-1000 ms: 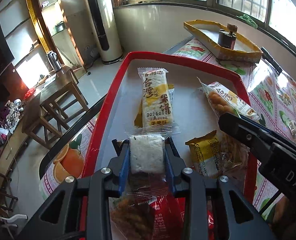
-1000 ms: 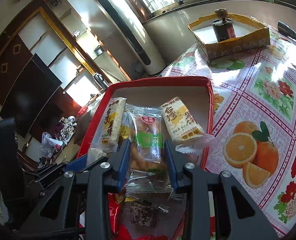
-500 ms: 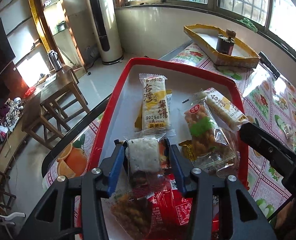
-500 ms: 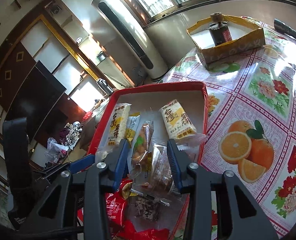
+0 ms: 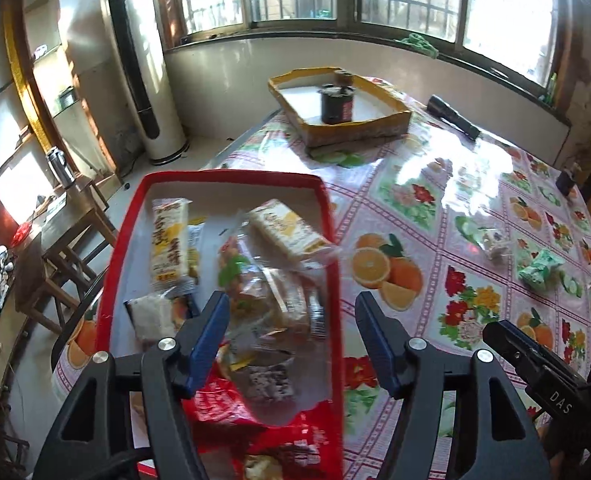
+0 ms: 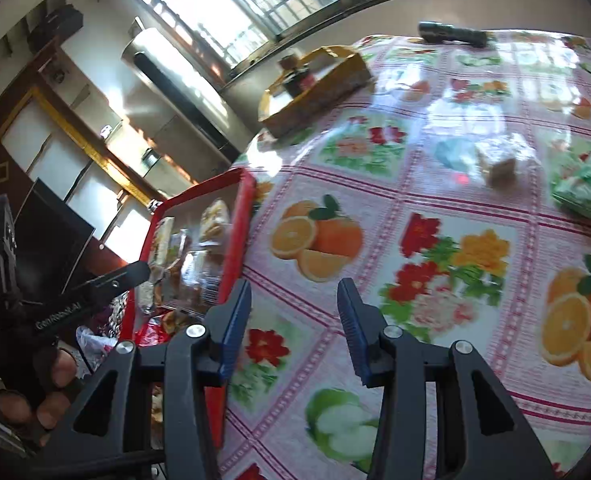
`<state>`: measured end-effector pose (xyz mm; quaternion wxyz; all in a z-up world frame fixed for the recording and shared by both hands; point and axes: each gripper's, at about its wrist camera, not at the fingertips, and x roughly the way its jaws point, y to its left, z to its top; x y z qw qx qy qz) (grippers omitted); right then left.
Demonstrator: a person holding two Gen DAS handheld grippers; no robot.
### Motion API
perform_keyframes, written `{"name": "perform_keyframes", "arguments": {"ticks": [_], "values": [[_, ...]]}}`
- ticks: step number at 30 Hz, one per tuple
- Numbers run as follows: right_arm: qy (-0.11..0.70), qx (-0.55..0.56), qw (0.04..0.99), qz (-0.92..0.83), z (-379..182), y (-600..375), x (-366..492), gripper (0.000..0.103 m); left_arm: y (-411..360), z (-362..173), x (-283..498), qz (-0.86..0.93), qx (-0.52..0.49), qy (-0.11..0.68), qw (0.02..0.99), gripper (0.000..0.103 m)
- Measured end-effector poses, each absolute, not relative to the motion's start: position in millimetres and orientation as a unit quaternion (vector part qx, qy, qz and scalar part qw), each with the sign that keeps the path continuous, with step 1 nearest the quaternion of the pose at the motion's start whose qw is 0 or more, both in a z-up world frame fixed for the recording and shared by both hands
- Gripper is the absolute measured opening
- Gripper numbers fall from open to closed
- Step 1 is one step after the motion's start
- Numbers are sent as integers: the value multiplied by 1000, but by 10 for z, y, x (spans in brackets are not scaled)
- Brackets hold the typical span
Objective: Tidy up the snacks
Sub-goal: 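Move both tools back toward the last snacks on the table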
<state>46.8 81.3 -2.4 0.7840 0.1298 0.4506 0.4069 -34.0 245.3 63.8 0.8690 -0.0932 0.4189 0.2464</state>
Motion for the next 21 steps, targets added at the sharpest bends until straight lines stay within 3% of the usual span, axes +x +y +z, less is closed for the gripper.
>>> {"name": "perform_keyframes", "arguments": {"ticks": [4, 7, 15, 21], "values": [[456, 149, 803, 354, -119, 288, 549, 49, 2088, 637, -95, 210, -55, 422, 880, 71], [455, 160, 817, 316, -160, -47, 626, 56, 1826, 591, 131, 188, -11, 432, 882, 74], [458, 178, 836, 245, -248, -558, 922, 61, 1442, 405, 688, 136, 50, 454, 879, 74], [467, 161, 845, 202, -246, -557, 1332, 70, 1217, 260, 1181, 90, 125, 469, 870, 74]]}}
